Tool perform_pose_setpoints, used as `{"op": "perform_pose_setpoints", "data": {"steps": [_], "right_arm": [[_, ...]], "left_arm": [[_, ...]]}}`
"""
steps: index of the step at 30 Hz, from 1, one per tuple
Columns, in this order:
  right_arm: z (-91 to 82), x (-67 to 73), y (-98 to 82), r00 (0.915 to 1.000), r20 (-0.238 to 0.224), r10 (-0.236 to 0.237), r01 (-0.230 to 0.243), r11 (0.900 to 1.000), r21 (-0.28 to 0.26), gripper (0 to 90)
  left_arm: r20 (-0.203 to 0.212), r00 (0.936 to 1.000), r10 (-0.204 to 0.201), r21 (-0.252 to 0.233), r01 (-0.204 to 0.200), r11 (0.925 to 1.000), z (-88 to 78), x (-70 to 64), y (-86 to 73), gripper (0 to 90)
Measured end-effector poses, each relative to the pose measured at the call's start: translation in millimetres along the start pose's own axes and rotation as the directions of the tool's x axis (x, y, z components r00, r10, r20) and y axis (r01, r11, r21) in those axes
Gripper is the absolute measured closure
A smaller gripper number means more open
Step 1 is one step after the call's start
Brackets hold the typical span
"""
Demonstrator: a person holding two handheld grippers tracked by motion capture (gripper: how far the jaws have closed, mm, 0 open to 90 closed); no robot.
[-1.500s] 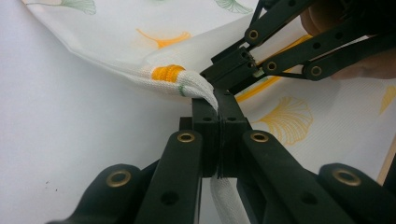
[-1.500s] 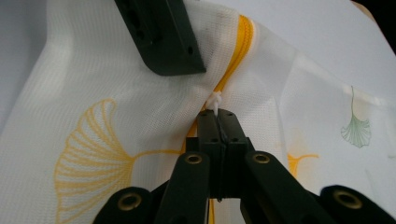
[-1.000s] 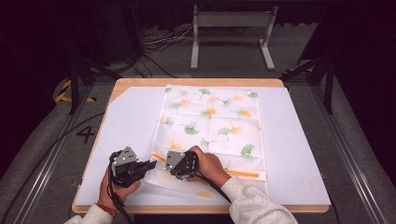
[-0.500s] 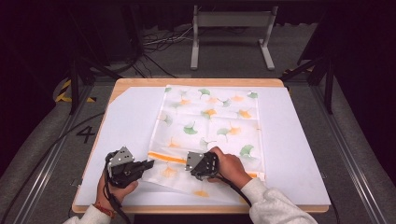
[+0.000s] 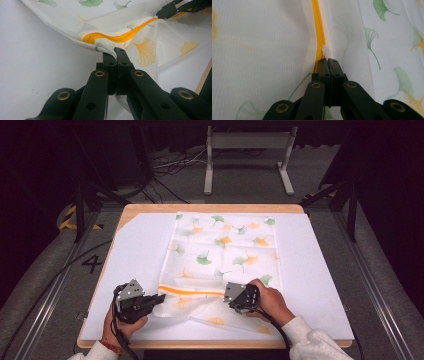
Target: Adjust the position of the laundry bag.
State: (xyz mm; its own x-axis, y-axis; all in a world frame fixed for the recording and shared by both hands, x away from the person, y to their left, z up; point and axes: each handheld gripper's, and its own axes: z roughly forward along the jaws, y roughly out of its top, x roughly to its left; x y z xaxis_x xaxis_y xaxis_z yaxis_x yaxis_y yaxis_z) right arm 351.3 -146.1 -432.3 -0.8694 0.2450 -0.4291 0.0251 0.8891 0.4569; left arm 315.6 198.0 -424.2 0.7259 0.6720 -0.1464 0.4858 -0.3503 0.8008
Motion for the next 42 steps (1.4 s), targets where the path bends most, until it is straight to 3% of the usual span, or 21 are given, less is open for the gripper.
{"op": "perform_pose_setpoints", "data": {"steps": [13,25,38,42], "right_arm": [[-30.1,-2.8,-48.4,0.9981,0.036,0.051,-0.052,0.998,0.04,90.0],[-54.3,-10.0,-89.2,0.9865,0.086,0.139,-0.144,0.988,0.055,90.0],[-66.8,-12.7,-108.3,0.975,0.095,0.201,-0.205,0.978,0.032,90.0],[-68.1,-11.7,-109.0,0.9752,0.094,0.2,-0.204,0.978,0.035,90.0]], "left_arm": [[0.007,1.0,-0.001,0.025,0.001,0.9997,1.5,0.9,-3.7,88.3],[0.007,0.9999,0.01,0.037,-0.01,0.9993,1.6,-0.5,-4.9,88.3],[0.009,0.9999,0.009,0.038,-0.01,0.9992,2.2,-1.5,-5.4,88.3],[0.009,0.9999,0.014,0.037,-0.014,0.9992,1.8,-1.4,-5.6,88.2]]}}
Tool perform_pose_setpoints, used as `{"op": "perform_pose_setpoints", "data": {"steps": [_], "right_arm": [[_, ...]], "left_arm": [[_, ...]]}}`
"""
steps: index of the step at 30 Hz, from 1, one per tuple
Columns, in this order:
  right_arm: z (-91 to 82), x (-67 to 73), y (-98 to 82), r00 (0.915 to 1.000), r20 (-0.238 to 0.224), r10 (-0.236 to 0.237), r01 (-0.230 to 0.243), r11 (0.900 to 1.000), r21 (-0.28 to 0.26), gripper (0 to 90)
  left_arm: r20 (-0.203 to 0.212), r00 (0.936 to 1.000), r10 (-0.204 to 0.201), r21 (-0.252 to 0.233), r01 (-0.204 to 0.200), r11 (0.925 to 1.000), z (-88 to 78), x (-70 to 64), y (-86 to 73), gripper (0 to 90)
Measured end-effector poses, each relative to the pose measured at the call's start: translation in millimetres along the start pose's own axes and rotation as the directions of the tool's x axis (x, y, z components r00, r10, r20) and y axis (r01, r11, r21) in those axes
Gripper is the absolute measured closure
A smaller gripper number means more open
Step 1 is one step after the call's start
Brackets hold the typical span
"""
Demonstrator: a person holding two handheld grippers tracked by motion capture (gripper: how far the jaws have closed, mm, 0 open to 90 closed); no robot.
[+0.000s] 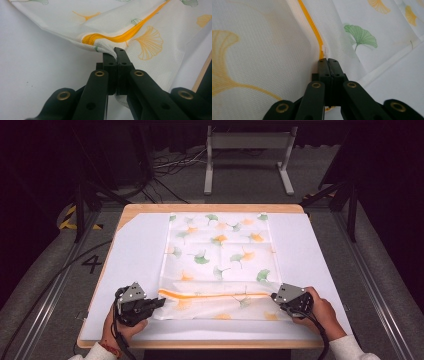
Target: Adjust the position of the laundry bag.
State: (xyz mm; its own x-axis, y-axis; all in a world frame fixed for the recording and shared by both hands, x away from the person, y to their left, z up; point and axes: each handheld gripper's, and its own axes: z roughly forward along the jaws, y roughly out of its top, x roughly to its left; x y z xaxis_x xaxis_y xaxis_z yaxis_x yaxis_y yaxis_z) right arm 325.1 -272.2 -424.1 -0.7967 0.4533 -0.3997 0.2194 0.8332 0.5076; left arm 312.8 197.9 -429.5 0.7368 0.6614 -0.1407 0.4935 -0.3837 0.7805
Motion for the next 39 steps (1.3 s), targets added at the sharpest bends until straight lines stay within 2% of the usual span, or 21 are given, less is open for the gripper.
{"op": "perform_pose_setpoints", "data": {"steps": [5,8,13,21,26,30,36,39], "right_arm": [[0.0,-0.3,-2.3,0.9999,-0.008,0.006,-0.007,1.0,-0.006,90.0],[-1.3,-0.1,-4.4,0.9998,0.017,-0.003,0.003,1.0,0.004,90.0],[-7.9,-4.2,-13.6,0.9991,0.023,0.037,-0.037,0.999,-0.008,90.0],[-15.6,-6.4,-25.1,0.9977,0.033,0.059,-0.059,0.998,-0.011,90.0],[-15.3,-5.7,-25.7,0.9975,0.036,0.061,-0.061,0.998,-0.009,90.0],[-13.4,-7.6,-26.5,0.9964,0.03,0.079,-0.079,0.997,-0.014,90.0],[-12.9,-5.6,-24.9,0.9975,0.028,0.065,-0.064,0.998,-0.015,90.0],[-13.9,-4.7,-26.5,0.9971,0.03,0.071,-0.07,0.997,-0.018,90.0]], "left_arm": [[0.003,1.0,0.003,0.003,-0.003,1.0,0.0,-0.5,-0.3,88.3],[-0.008,1.0,0.001,0.001,-0.001,1.0,-1.0,0.2,-0.6,88.3],[-0.007,1.0,-0.007,-0.002,0.007,1.0,-1.9,1.7,-1.6,88.3],[0.002,1.0,0.005,0.006,-0.005,1.0,-0.2,-0.2,-0.4,88.3],[0.003,1.0,0.001,0.008,-0.001,1.0,0.4,1.3,-0.6,88.3],[0.014,0.9999,0.001,0.006,-0.002,1.0,2.0,4.2,-0.6,88.2],[0.017,0.9999,-0.003,0.009,0.002,1.0,2.1,5.9,-2.1,88.2],[0.015,0.9998,0.009,0.005,-0.009,0.9999,2.9,6.2,-0.4,88.2]]}}
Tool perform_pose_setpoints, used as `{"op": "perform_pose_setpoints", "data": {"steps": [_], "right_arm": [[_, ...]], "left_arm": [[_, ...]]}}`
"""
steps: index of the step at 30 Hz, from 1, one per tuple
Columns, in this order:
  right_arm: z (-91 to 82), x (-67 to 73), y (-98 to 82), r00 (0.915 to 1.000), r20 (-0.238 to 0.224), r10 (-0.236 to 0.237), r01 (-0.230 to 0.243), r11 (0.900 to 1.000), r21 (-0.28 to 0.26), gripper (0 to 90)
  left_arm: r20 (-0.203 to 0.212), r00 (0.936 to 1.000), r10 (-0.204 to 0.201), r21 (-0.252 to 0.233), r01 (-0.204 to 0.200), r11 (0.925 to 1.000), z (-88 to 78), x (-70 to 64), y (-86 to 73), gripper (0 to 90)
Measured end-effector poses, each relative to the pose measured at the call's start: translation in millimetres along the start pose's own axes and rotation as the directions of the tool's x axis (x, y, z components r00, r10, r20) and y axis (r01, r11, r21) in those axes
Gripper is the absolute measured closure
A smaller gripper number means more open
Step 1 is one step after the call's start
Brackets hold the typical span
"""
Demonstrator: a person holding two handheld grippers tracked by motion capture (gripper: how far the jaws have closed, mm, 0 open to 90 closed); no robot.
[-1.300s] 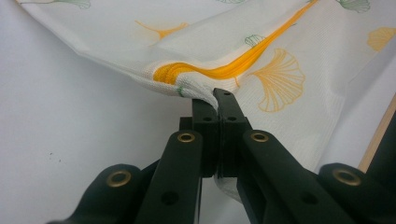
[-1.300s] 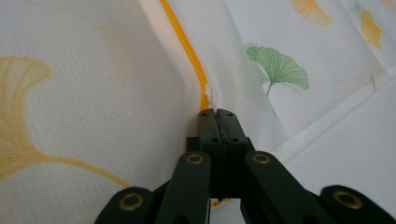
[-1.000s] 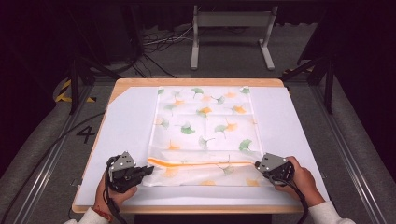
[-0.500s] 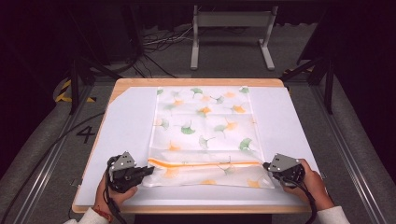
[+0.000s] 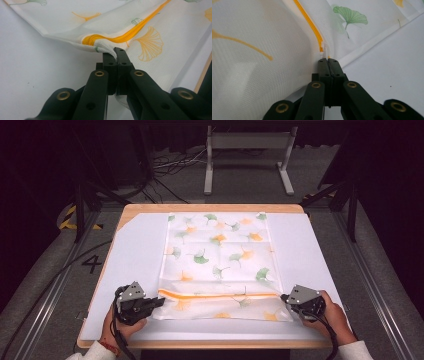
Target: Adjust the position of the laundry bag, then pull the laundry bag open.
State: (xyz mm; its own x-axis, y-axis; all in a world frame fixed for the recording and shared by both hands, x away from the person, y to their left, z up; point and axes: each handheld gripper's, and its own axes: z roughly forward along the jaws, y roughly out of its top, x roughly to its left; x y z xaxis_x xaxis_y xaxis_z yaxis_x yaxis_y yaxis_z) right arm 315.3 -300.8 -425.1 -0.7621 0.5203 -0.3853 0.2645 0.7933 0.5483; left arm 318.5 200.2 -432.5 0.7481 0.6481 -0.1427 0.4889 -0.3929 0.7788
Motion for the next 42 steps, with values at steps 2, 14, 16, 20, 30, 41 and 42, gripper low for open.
{"op": "perform_pose_setpoints", "data": {"steps": [2,14,16,20,30,41,42], "right_arm": [[-0.1,0.1,-0.2,1.0,0.0,0.002,-0.002,1.0,-0.001,90.0],[0.9,-1.0,-2.0,0.9998,-0.017,0.009,-0.01,1.0,-0.009,90.0],[1.0,-1.4,-3.4,0.9995,-0.026,0.015,-0.015,1.0,-0.011,90.0],[-1.0,-2.1,-4.3,0.9991,-0.028,0.031,-0.032,0.999,-0.031,90.0],[-3.2,-1.9,-8.9,0.9993,-0.02,0.032,-0.033,0.999,-0.022,90.0],[-10.8,-3.2,-17.3,0.9982,0.005,0.06,-0.06,0.998,-0.023,90.0],[-10.8,-3.1,-16.9,0.9984,0.009,0.056,-0.056,0.998,-0.025,90.0]], "left_arm": [[0.001,1.0,-0.001,0.002,0.001,1.0,0.3,0.0,0.0,88.2],[-0.004,1.0,0.005,0.004,-0.005,1.0,-2.0,-1.3,-3.6,88.0],[-0.02,0.9997,0.018,-0.006,-0.018,0.9998,-2.9,-0.8,-3.6,87.2],[-0.025,0.9993,0.028,-0.014,-0.028,0.9995,-2.6,1.5,-3.8,85.7],[-0.015,0.9984,0.054,-0.001,-0.054,0.9985,-2.6,-0.7,-2.0,87.5],[-0.025,0.9977,0.064,0.011,-0.063,0.9979,-1.4,-5.5,-2.8,83.9],[-0.023,0.9976,0.066,0.012,-0.066,0.9978,-1.4,-5.8,-2.7,83.8]]}}
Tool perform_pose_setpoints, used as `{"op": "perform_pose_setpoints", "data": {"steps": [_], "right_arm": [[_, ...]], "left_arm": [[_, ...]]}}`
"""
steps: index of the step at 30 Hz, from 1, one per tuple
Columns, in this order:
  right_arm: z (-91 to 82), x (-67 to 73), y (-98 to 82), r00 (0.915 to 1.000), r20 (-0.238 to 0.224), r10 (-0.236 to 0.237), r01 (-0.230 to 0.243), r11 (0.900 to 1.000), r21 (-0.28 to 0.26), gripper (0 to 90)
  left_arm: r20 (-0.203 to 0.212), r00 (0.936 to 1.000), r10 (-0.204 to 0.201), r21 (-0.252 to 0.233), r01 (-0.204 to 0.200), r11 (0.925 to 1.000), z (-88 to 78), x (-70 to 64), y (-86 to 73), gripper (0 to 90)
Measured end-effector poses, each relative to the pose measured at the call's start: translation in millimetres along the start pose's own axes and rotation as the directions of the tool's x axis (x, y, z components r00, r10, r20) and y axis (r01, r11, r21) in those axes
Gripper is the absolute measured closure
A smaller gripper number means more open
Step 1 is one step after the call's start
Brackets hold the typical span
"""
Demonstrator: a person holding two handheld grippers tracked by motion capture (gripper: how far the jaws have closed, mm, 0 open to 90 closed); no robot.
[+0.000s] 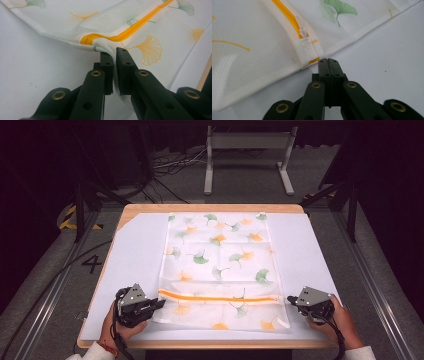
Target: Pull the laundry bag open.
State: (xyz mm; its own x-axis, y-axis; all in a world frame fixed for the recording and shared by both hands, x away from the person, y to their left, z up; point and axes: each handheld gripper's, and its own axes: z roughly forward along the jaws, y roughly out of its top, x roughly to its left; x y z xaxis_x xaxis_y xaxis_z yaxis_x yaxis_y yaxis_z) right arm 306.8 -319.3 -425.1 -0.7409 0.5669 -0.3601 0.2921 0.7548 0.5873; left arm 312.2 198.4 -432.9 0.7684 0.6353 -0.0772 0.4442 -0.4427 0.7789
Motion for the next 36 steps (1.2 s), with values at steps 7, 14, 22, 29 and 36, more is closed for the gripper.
{"op": "perform_pose_setpoints", "data": {"steps": [7,14,22,29,36], "right_arm": [[-0.6,-2.0,0.3,0.9999,0.003,0.016,-0.016,1.0,-0.012,90.0],[-2.3,-3.4,2.0,0.9993,0.006,0.038,-0.038,0.999,-0.038,90.0],[-5.1,-5.4,4.0,0.9981,0.02,0.058,-0.057,0.996,-0.062,90.0],[-10.3,-6.3,7.4,0.997,0.025,0.074,-0.071,0.993,-0.094,90.0],[-16.6,-8.8,10.2,0.9951,0.033,0.093,-0.088,0.987,-0.132,86.9]], "left_arm": [[0.012,0.9998,0.016,0.027,-0.016,0.9995,1.6,-3.7,-0.9,85.5],[-0.014,0.9996,0.025,0.016,-0.025,0.9996,-2.1,-4.4,-2.9,77.4],[-0.028,0.9987,0.042,-0.026,-0.043,0.9988,-12.4,-1.8,2.0,69.8],[-0.059,0.9958,0.07,-0.045,-0.073,0.9963,-21.3,-0.1,4.2,61.3],[-0.103,0.9906,0.089,-0.061,-0.096,0.9936,-28.6,6.0,7.9,56.2]]}}
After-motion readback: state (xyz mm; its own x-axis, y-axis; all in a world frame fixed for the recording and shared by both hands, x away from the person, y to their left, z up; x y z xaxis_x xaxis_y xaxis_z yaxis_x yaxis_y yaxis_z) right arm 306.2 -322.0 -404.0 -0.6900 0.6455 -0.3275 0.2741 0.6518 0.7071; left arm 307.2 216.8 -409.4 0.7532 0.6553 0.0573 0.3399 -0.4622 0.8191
